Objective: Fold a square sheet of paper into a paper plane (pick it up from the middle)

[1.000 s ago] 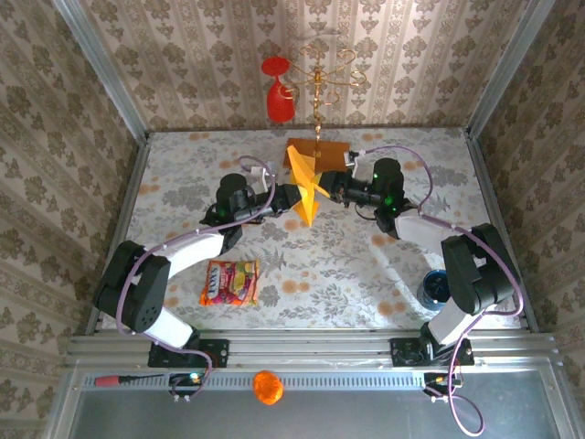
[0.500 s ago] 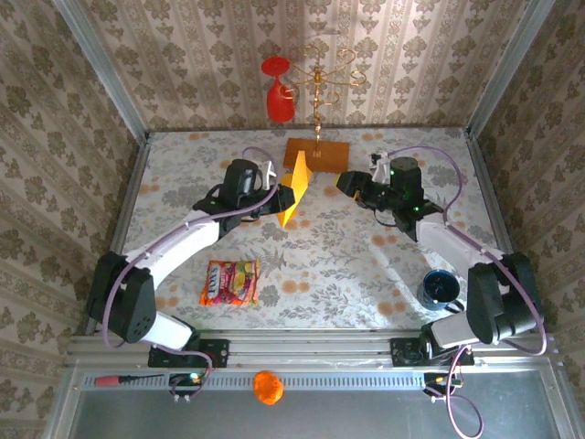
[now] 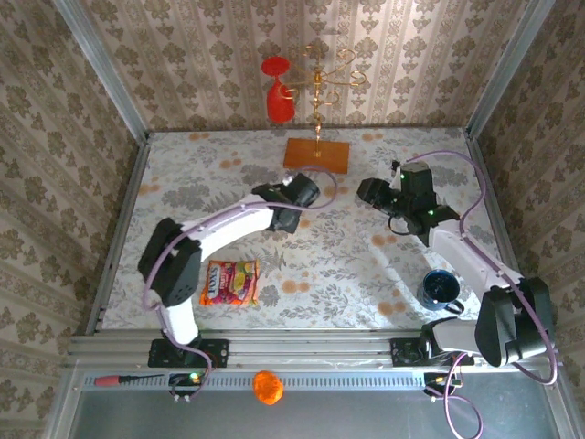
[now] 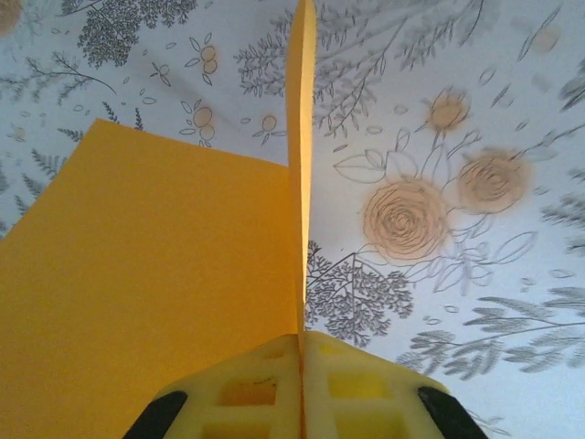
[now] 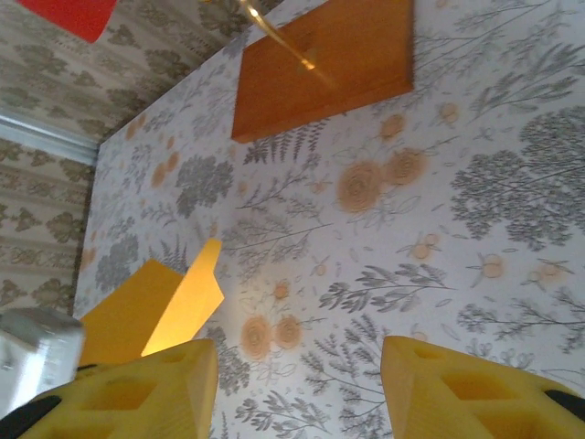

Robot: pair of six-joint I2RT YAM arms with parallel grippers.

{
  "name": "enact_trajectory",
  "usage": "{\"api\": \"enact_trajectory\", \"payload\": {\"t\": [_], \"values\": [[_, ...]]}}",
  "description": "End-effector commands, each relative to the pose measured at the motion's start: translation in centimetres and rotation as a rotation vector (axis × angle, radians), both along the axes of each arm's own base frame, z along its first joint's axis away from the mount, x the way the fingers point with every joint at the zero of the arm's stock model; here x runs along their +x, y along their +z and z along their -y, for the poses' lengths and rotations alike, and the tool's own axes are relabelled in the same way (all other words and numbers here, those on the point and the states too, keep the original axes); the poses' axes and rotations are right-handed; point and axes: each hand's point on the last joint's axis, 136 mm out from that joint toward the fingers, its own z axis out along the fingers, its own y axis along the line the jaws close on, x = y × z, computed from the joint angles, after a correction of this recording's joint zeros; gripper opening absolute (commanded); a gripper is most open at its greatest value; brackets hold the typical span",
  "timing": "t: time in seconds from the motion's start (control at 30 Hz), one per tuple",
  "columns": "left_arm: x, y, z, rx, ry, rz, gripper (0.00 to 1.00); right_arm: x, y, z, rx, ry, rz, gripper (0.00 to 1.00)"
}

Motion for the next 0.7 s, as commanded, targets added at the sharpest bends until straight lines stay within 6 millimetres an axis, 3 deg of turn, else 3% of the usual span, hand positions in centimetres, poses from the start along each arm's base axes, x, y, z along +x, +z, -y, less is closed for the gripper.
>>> {"api": "enact_trajectory", "payload": {"t": [0.0,0.27,0.43,0.67], "values": [[0.3,0.4,-1.0,0.251,-0.046,0.069,0.08,-0.7,-0.9,1.7,-0.041,-0.059,-0.028,0.51],[-0.1,-1.5,3.2,0.439,-0.165,0.153,0.09,-1.2,-2.1,4.5,-0.036,-0.156,-0.063,0.51],[-0.8,-3.2,5.4,0.529,-0.25,0.165,0.12,-1.2,-2.5,4.9,-0.026,-0.165,-0.074,0.51],[-2.0,-6.0,7.3,0.51,-0.323,0.112,0.17,-1.1,-2.8,5.2,-0.017,-0.174,-0.081,0.51]]}}
